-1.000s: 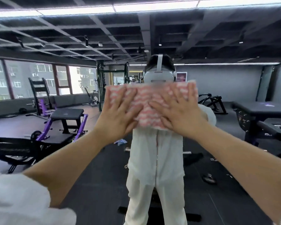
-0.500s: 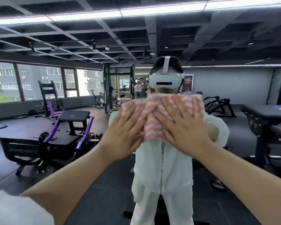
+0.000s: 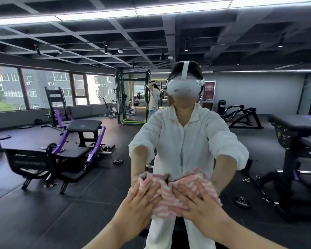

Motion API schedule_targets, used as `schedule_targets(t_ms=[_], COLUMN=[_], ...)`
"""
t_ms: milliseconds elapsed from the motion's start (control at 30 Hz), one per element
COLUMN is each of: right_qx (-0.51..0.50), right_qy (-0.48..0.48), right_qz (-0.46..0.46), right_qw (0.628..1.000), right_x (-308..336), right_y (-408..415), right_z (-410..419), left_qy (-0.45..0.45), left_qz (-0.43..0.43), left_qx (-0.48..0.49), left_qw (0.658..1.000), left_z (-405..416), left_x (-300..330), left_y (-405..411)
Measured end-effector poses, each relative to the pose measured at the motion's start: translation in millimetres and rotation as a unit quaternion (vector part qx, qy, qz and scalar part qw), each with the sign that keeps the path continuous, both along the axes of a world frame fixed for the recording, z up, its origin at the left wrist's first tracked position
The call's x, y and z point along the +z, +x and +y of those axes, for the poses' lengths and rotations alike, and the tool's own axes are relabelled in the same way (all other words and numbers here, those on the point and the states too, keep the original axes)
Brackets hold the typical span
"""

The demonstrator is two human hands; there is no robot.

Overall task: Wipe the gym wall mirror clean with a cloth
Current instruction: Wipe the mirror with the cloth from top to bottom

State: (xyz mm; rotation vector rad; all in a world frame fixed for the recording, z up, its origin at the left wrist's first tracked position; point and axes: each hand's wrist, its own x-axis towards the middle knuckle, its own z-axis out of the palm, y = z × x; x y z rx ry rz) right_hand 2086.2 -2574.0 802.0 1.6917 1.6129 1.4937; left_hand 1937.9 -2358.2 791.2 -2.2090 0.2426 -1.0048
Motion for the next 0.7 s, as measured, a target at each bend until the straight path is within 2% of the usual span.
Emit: schedule_targets(t_ms=[167, 433, 533, 700], right_qx=[0.059, -0.031, -0.039, 0.04], right_qy=[0.112, 0.262, 0.306, 0.311], right_qz=[0.019, 0.059, 0.097, 0.066], right_qw=[0.992, 0.963, 0.946, 0.947], right_x=[105.3, 284.0, 308.1, 271.4], right_y=[-5.6, -24.5, -35.4, -41.3], right_z=[29.9, 77.1, 93.7, 113.1], left_qy=[-0.044, -0.102, -0.158, -0.129], left_qz=[-0.073, -0.155, -0.167, -0.165], left_qx=[0.004, -0.002, -0.018, -0.062], left_qw=[0.996, 0.983, 0.973, 0.976], left_z=[32.5, 53.9, 53.3, 69.5], left_x=[81.3, 280.9, 311.7, 284.6], left_y=[2.7, 0.5, 2.1, 3.7])
